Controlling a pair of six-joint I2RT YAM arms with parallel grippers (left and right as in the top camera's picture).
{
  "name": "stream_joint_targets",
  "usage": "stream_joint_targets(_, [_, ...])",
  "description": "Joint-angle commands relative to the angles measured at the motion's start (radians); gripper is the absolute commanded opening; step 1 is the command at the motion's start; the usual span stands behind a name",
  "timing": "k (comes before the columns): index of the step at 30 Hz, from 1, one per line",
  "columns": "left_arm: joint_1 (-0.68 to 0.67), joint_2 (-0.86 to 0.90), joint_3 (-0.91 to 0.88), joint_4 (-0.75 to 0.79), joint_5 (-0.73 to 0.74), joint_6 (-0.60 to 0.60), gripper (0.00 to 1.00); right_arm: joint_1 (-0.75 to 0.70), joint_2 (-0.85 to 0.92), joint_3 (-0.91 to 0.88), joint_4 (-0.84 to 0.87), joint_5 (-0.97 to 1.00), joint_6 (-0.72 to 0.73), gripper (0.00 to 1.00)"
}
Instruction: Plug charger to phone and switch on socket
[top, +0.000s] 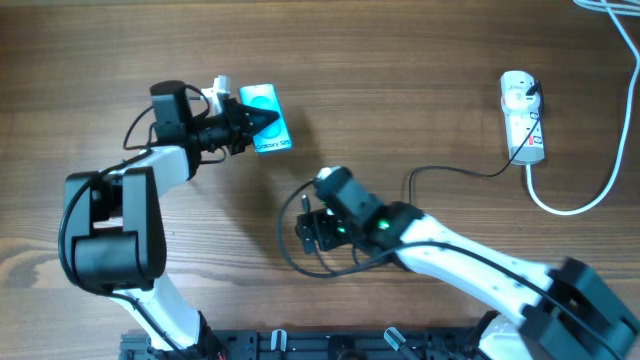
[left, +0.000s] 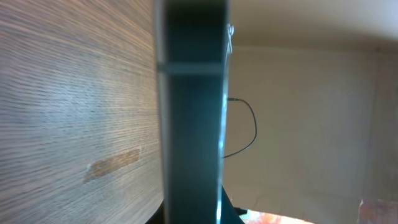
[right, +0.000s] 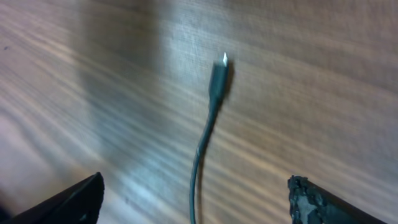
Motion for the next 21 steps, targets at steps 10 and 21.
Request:
stream_joint_targets(10, [0.033,-0.004,0.012,0.006,0.071,0.005,0.04,0.064,0.271,0.220,-0.072,0.292,-0.028,0.79])
stream_joint_targets(21, [0.033,-0.004,0.012,0.006,0.071,0.005,0.04,0.111,0.377,0.224,-0.016,0.348,-0.080,0.68])
